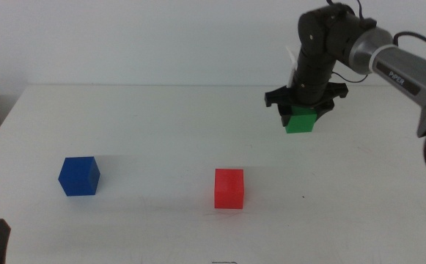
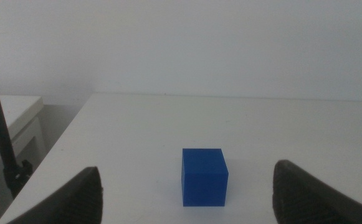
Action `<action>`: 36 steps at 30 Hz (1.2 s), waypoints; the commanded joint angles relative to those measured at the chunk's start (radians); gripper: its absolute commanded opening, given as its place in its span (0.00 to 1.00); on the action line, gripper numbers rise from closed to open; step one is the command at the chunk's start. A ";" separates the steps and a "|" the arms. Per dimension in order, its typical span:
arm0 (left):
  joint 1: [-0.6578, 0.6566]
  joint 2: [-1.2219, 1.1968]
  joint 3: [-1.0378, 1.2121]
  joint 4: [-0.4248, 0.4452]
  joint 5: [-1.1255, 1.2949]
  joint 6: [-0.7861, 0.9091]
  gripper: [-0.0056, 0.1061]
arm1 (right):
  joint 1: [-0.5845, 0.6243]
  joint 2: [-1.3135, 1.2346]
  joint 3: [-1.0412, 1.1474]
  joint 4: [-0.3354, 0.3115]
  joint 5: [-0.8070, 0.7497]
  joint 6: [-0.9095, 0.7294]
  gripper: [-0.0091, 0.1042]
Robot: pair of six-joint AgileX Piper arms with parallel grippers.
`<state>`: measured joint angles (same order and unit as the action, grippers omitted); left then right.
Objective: Stack red cubes first, then green, then blue cubes in a specific spot.
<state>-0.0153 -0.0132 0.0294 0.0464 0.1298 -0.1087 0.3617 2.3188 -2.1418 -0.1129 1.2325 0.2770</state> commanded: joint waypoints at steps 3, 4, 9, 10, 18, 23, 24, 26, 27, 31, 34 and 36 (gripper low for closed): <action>-0.006 -0.020 -0.003 -0.006 -0.085 -0.009 0.89 | 0.075 -0.193 0.094 -0.067 0.068 0.087 0.07; -0.006 -0.020 -0.003 -0.006 -0.085 -0.009 0.89 | 0.091 -0.215 0.118 -0.084 0.068 0.113 0.07; -0.006 -0.020 -0.003 -0.006 -0.085 -0.009 0.89 | 0.226 -0.315 0.192 -0.099 0.068 0.210 0.07; -0.006 -0.020 -0.003 -0.006 -0.085 -0.009 0.89 | 0.245 -0.326 0.192 -0.095 0.068 0.225 0.07; -0.006 -0.020 -0.003 -0.006 -0.085 -0.009 0.89 | 0.372 -0.322 0.192 -0.039 0.068 0.390 0.07; -0.006 -0.020 -0.003 -0.006 -0.085 -0.009 0.89 | 0.407 -0.296 0.192 -0.059 0.068 0.459 0.07; -0.006 -0.020 -0.003 -0.006 -0.085 -0.009 0.89 | 0.410 -0.290 0.192 -0.060 0.068 0.465 0.07; -0.006 -0.020 -0.003 -0.006 -0.085 -0.009 0.89 | 0.414 -0.276 0.192 -0.061 0.068 0.473 0.07; -0.006 -0.020 -0.003 -0.006 -0.085 -0.009 0.89 | 0.414 -0.269 0.193 -0.059 0.068 0.477 0.07; -0.006 -0.020 -0.003 -0.006 -0.085 -0.009 0.89 | 0.422 -0.247 0.193 -0.063 0.068 0.488 0.07; -0.006 -0.020 -0.003 -0.006 -0.085 -0.009 0.89 | 0.422 -0.244 0.198 -0.073 0.068 0.500 0.07; -0.006 -0.020 -0.003 -0.006 -0.085 -0.009 0.89 | 0.422 -0.244 0.198 -0.079 0.069 0.506 0.07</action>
<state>-0.0153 -0.0132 0.0294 0.0464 0.1298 -0.1087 0.7817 2.1396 -1.9189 -0.1526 1.2334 0.7765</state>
